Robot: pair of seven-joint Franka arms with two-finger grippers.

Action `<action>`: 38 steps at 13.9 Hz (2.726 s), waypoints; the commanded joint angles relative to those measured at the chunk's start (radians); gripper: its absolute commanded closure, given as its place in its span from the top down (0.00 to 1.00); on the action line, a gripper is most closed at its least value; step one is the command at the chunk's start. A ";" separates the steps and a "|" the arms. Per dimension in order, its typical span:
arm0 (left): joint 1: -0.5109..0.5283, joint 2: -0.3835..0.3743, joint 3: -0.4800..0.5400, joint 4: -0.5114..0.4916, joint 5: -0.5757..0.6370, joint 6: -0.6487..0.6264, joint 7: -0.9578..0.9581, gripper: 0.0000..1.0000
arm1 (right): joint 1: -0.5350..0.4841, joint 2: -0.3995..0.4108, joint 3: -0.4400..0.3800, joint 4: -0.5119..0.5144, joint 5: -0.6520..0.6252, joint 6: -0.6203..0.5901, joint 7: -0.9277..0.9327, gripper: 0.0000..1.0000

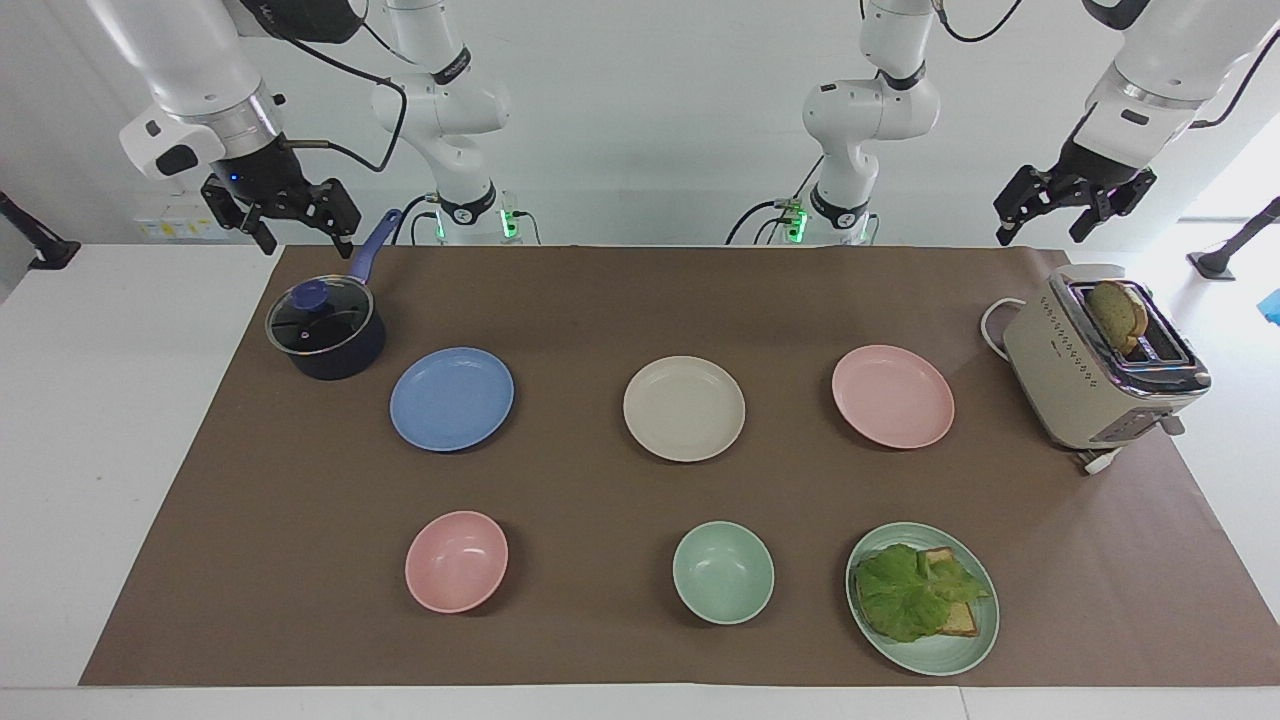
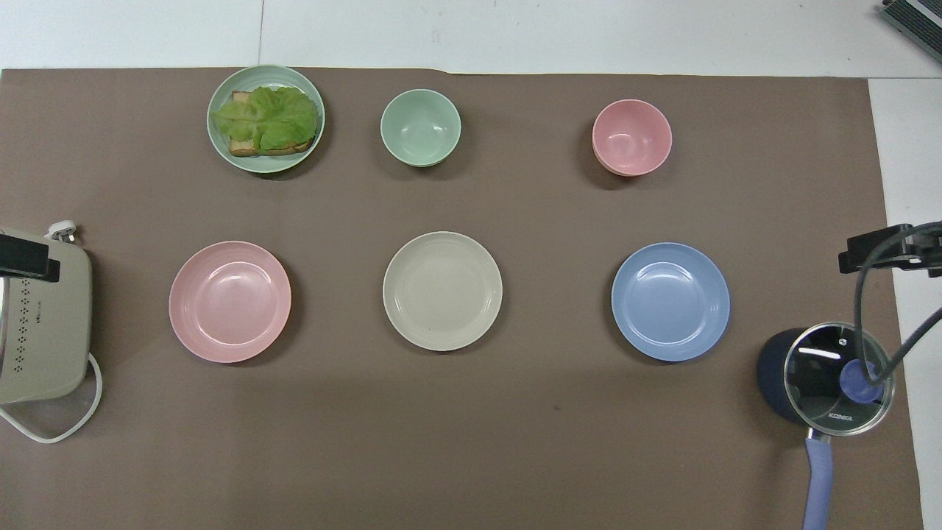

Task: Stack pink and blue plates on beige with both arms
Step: 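Reach the left gripper toward the rim of the pink plate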

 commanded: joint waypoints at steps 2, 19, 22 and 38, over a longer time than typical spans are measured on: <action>0.005 -0.020 -0.003 -0.028 0.006 0.001 0.003 1.00 | -0.010 -0.025 0.006 -0.033 0.012 0.024 -0.015 1.00; 0.030 0.136 -0.001 -0.548 0.001 0.608 -0.007 1.00 | -0.010 -0.030 0.006 -0.040 0.012 0.026 -0.015 1.00; 0.044 0.185 -0.001 -0.567 0.001 0.669 -0.004 1.00 | -0.010 -0.031 0.006 -0.046 0.012 0.026 -0.015 1.00; 0.079 0.196 -0.004 -0.591 -0.035 0.575 0.010 0.00 | -0.010 -0.033 0.008 -0.047 0.013 0.026 -0.015 1.00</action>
